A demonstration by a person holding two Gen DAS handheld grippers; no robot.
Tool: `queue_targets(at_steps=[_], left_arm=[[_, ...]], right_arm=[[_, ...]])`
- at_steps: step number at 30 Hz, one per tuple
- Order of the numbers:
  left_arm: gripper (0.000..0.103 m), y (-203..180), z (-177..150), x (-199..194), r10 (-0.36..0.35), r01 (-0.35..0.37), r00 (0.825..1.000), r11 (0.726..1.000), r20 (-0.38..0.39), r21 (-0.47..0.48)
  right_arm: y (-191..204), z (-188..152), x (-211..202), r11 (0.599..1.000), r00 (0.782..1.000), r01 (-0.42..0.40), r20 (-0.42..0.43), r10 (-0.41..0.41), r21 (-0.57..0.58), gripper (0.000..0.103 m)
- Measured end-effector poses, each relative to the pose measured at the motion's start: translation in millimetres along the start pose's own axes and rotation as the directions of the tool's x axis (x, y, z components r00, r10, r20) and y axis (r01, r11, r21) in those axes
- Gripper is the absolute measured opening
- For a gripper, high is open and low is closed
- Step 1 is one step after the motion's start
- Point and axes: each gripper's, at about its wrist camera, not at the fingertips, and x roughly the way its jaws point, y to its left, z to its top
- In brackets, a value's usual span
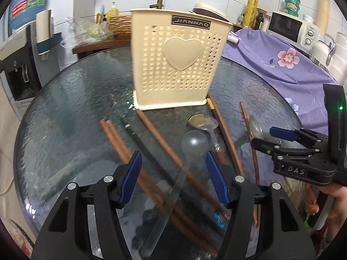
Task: Organize utensils
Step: 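Grasp the silver spoon handle with the right tool while the left tool approaches the wooden-handled spoon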
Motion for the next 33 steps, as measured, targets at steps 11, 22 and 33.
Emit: queue_targets(at_steps=[11, 22, 33], left_arm=[[0.060, -9, 18, 18, -0.020, 0.020, 1.000, 1.000, -0.023, 0.009], [0.060, -29, 34, 35, -0.035, 0.037, 0.998, 0.998, -0.042, 0.042], [0.060, -39, 40, 63, -0.004, 0.011, 0.994, 0.998, -0.106, 0.064]], right_arm=[[-5, 20, 18, 1.000, 0.998, -0.022, -0.057, 0.023, 0.017, 0.053], [-6, 29, 25, 1.000, 0.997, -0.019, -0.078, 0.018, -0.012, 0.037], [-15, 35, 26, 0.999, 0.995, -0.041, -0.089, 0.040, -0.003, 0.037]])
